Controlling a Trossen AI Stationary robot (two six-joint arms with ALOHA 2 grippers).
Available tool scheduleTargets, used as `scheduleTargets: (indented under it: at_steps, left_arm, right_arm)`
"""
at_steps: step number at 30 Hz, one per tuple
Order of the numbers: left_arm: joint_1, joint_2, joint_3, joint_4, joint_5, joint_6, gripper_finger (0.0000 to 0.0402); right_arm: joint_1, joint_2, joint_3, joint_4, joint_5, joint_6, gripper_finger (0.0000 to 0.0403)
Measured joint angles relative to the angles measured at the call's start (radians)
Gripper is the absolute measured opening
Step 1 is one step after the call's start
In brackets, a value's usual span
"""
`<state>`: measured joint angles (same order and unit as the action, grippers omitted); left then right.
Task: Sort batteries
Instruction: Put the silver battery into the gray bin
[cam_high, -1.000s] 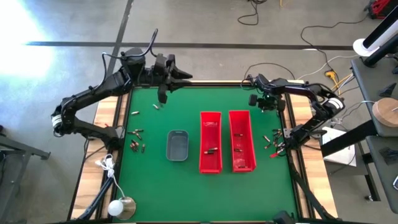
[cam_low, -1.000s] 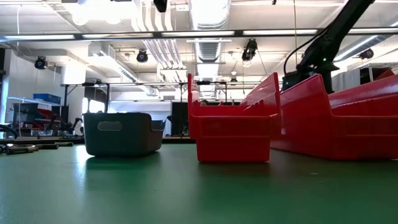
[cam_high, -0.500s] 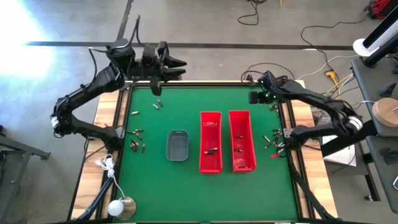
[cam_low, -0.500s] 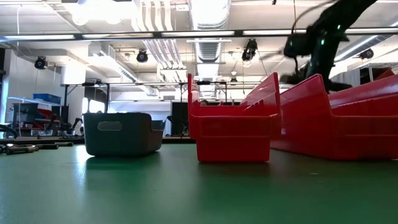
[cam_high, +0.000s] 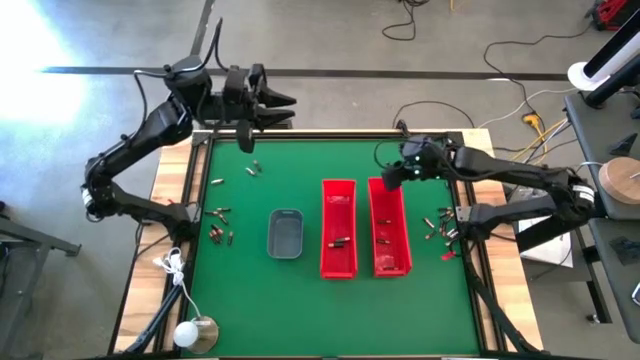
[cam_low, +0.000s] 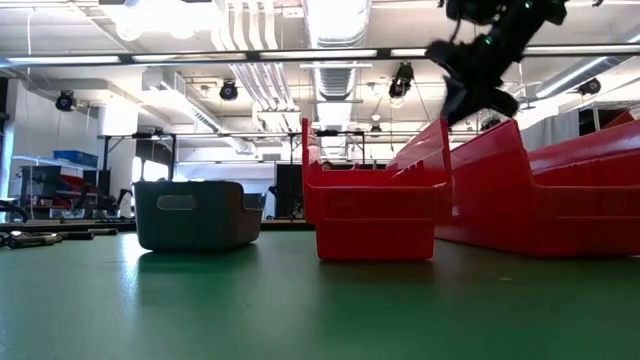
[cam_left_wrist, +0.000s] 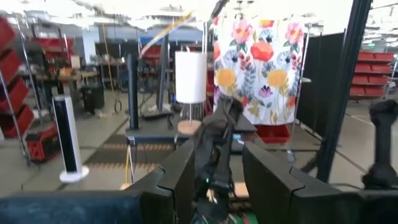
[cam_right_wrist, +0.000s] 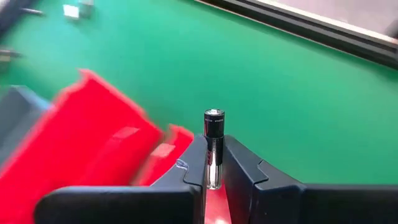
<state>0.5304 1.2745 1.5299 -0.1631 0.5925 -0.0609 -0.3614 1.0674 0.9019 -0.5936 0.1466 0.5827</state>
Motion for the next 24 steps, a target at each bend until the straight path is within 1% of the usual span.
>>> scheduleTargets:
  at_steps: [4, 8, 10, 13, 16, 18, 20, 24]
  left_arm:
    - [0.002, -0.033, 0.0, -0.15, -0.001, 0.05, 0.0115]
    - [0.002, -0.046, -0.006, -0.335, -0.006, 0.114, 0.0115]
    - [0.002, -0.055, -0.02, -0.384, -0.005, 0.119, 0.0115]
    - [0.002, -0.074, -0.067, -0.372, 0.015, 0.107, 0.0115]
    - [0.002, -0.103, -0.14, -0.319, 0.045, 0.075, 0.0115]
    - [0.002, -0.132, -0.202, -0.228, 0.045, 0.031, 0.0115]
    - [0.002, -0.167, -0.274, -0.071, 0.045, -0.031, 0.0115]
    - [0.002, -0.209, -0.43, 0.321, 0.027, -0.193, 0.0115]
  right_arm:
    - [0.1, 0.099, 0.071, 0.098, 0.018, 0.0, 0.0024]
    - [0.155, 0.23, 0.178, 0.172, 0.01, 0.0, 0.0024]
    - [0.172, 0.29, 0.247, 0.188, 0.0, -0.004, 0.0025]
    - [0.184, 0.359, 0.352, 0.208, -0.036, -0.02, 0.0026]
    - [0.184, 0.397, 0.446, 0.27, -0.094, -0.052, 0.0026]
    - [0.183, 0.411, 0.504, 0.306, -0.103, -0.073, 0.0026]
    - [0.183, 0.422, 0.553, 0.333, -0.103, -0.098, 0.0027]
    - [0.183, 0.428, 0.621, 0.412, -0.105, -0.139, 0.0027]
